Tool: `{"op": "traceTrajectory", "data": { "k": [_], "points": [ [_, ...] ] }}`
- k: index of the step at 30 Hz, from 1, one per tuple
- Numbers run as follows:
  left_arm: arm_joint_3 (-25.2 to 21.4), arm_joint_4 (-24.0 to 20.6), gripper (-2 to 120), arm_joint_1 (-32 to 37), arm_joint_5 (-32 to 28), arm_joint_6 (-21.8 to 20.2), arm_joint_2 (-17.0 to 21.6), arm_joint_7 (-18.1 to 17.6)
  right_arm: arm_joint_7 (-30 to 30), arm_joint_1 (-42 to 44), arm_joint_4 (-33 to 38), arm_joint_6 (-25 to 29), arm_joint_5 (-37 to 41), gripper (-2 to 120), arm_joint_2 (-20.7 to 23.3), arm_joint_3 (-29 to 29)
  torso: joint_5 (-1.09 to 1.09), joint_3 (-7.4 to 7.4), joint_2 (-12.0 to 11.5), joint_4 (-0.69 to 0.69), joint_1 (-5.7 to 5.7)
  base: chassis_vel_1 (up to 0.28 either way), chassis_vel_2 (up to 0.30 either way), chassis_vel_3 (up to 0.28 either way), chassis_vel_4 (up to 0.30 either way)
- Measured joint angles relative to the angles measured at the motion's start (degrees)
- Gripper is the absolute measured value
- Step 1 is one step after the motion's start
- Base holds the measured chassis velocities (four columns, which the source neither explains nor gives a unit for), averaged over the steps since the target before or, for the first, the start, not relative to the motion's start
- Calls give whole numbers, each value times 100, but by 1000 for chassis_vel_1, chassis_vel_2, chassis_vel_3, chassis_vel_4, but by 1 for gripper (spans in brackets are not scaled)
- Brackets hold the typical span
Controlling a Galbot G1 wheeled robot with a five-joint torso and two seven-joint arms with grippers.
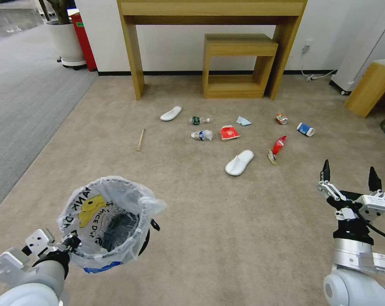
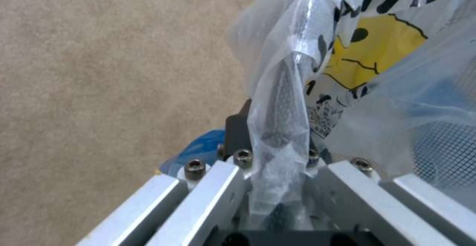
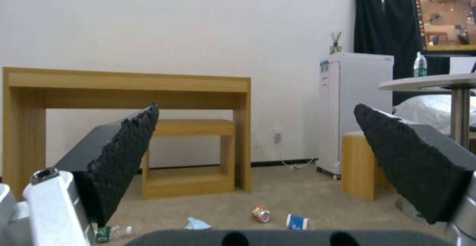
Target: Pick up the trash bin and place the garbage on the floor into it.
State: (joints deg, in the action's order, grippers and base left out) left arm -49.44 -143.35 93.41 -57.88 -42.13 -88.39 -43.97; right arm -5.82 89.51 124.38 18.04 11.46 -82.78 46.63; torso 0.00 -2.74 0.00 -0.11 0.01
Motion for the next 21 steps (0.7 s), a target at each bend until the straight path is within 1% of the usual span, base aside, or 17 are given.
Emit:
{"op": "traceTrajectory", "data": {
  "k": [3, 7, 16, 18, 21],
  "points": [
    [-9, 1, 0, -9, -2, 0, 10, 10, 2, -9, -23, -2, 1, 100, 1, 10, 0, 0, 0, 0, 0, -83, 53, 49, -89],
    [-30, 3, 0, -14, -6, 0, 21, 27, 7, -24, -47, -5, 9, 100, 1, 21, 0, 0, 0, 0, 0, -151, 141, 147, -156],
    [-19, 9, 0, -52, -5, 0, 2, 46, 19, -201, -158, -61, 54, 100, 26, 31, 0, -1, 0, 1, 0, -237, 239, 240, -217],
    [-8, 10, 0, -36, 6, 0, -21, 47, 20, -198, -174, -62, 55, 100, 29, 25, -1, -1, 0, -1, 0, -284, 279, 277, -293],
    [-12, 10, 0, -17, 16, 0, -34, 50, 22, -195, -176, -62, 56, 100, 34, 16, 2, -1, 0, 0, 0, -295, 293, 299, -308]
  ]
}}
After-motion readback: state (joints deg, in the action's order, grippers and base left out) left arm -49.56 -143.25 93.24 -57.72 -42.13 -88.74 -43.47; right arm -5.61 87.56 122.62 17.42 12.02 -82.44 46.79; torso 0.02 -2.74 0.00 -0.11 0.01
